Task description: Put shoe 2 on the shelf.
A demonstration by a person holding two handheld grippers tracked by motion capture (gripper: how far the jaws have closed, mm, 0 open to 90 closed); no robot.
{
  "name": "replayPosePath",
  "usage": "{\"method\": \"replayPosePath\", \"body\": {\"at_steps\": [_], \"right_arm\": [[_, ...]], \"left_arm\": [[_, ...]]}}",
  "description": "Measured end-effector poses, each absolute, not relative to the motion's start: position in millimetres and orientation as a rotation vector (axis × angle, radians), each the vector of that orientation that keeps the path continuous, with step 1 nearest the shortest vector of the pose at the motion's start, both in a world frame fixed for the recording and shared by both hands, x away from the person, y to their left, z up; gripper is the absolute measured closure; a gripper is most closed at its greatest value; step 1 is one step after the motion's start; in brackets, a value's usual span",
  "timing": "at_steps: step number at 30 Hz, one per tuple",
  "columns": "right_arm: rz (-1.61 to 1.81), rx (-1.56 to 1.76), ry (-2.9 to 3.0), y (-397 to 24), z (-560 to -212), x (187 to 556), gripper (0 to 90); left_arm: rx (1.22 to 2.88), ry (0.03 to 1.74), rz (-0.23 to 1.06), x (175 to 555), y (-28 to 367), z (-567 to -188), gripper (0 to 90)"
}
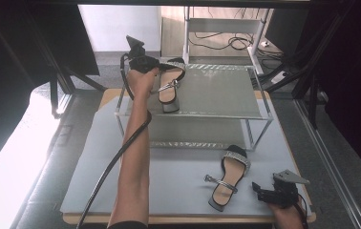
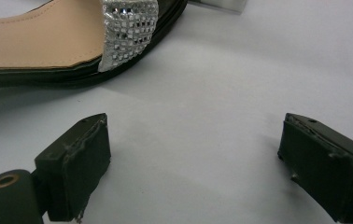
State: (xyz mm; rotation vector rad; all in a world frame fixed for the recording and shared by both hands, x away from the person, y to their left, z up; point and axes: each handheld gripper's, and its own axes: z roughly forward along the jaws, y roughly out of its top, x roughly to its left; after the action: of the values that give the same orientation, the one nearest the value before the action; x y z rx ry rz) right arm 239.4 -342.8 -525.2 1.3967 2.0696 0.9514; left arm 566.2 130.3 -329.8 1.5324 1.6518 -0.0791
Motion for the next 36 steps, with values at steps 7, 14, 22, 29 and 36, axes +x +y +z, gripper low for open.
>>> {"method": "replayPosePath", "body": {"at_steps": [7,14,22,29,36], "right_arm": [[0.95,1.394,2.07,-342.8,-525.2,239.3,9.4],[0.949,1.393,2.071,-342.7,-525.2,239.2,9.4],[0.949,1.393,2.066,-342.3,-525.5,239.3,9.4],[0.948,1.393,2.066,-342.2,-525.4,239.3,9.3],[0.947,1.392,2.066,-342.1,-525.5,239.3,9.3]], "left_arm": [[1.583,1.676,-0.001,565.1,120.7,-332.4,63.5],[1.619,1.643,0.004,561.8,122.4,-330.3,48.7],[1.672,1.548,0.078,547.4,126.2,-316.6,30.6],[1.78,1.453,0.182,532.0,125.8,-303.6,18.7],[1.817,1.396,0.275,516.9,124.3,-295.2,12.6]]}}
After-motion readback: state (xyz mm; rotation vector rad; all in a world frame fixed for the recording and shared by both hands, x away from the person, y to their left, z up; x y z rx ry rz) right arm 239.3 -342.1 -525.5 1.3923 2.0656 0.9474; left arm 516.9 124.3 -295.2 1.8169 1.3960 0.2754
